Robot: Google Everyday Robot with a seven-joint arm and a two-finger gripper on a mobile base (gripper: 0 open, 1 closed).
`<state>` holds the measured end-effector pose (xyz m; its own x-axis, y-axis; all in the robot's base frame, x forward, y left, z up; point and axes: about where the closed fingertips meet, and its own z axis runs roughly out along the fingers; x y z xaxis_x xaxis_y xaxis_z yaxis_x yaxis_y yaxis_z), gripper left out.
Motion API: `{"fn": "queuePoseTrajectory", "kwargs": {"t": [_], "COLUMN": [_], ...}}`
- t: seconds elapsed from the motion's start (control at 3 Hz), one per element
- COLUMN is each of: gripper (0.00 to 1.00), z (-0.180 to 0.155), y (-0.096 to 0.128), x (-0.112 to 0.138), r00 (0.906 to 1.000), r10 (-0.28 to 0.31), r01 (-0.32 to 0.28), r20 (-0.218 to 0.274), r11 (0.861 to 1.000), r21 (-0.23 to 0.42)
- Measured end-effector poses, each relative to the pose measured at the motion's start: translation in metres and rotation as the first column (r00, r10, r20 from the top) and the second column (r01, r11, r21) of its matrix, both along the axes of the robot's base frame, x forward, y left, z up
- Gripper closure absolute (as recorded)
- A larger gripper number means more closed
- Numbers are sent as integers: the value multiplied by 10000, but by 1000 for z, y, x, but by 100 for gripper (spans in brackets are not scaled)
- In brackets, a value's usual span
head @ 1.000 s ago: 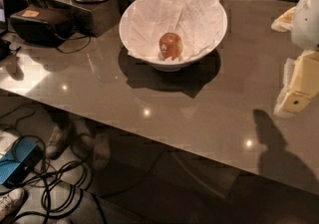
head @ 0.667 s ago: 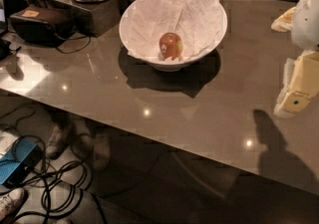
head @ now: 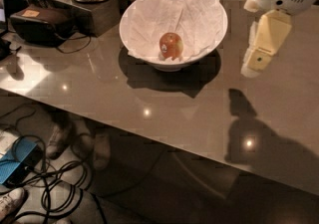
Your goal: Pick apple from white bowl
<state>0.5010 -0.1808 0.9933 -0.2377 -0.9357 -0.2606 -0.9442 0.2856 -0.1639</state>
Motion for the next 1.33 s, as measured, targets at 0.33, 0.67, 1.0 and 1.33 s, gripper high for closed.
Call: {"fn": "queuePoseTrajectory", "kwargs": {"t": [0.33,0.67,1.0,1.33], "gripper": [0,0,0,0], "z": [5,5,6,11], "y": [5,16,59,64], "x": [7,21,79,86], "r00": [9995,9988,9991,9978], "r10": [35,62,347,337], "r01": [-38,-83,-365,-385], "r20": [305,481,255,568], "r11": [9999,9990,9967,9956], "r21": [109,428,720,856]}}
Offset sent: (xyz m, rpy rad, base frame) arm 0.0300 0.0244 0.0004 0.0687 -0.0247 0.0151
